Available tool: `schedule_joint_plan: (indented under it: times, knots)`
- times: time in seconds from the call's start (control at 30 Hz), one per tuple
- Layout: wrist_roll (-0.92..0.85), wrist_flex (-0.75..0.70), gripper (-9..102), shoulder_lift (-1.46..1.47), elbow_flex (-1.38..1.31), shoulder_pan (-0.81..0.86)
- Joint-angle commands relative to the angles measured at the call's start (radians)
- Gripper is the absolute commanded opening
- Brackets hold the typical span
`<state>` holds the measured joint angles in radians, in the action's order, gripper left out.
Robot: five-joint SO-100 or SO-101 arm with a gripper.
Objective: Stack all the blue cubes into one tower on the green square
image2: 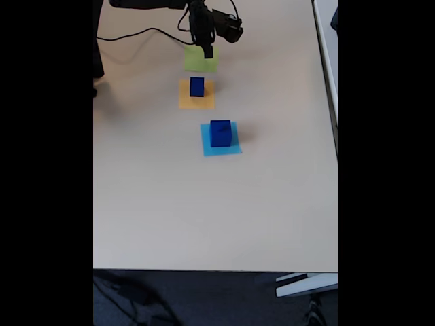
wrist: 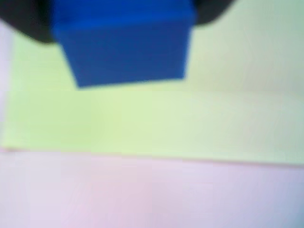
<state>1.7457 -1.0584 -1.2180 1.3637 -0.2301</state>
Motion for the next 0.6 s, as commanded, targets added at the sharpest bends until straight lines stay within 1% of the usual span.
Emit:
schedule_joint_plan:
  times: [0.0, 0.13, 0.27, 0.57]
  knots:
    - [-0.038, -0.011, 9, -0.103, -0.083, 0.032]
    - [-0.091, -0.014, 10, -0.127, -0.106, 0.072]
    - [-0.124, -0.058, 10, -0.16, -0.107, 0.12]
    - [-0.239, -0.097, 10, -0.284, 0.028, 0.241]
